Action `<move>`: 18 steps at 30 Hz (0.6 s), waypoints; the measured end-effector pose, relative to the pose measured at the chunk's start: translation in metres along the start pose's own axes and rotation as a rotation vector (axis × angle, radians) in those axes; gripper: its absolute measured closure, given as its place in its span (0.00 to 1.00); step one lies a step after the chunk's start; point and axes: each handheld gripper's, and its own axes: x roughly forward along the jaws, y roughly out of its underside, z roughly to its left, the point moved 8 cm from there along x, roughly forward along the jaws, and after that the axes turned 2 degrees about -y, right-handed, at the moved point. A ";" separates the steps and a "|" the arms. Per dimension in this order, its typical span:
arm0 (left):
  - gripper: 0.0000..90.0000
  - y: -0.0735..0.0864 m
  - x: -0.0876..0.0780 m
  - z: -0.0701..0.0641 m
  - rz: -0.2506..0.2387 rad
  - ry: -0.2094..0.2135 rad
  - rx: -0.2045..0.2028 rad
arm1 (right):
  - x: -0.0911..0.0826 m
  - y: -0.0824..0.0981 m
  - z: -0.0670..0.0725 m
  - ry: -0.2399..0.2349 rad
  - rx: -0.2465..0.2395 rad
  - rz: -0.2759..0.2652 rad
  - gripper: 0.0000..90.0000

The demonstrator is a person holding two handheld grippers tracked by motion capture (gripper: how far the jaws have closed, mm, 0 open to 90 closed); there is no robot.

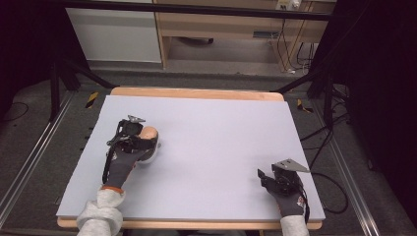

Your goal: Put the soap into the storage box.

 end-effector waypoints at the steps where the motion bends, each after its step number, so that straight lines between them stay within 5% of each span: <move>1: 0.35 0.001 0.001 0.000 0.004 0.000 -0.001 | 0.000 0.000 0.000 0.000 0.000 0.000 0.45; 18: 0.35 0.011 0.007 0.003 0.016 0.009 -0.018 | 0.000 0.000 0.000 0.003 -0.002 0.001 0.44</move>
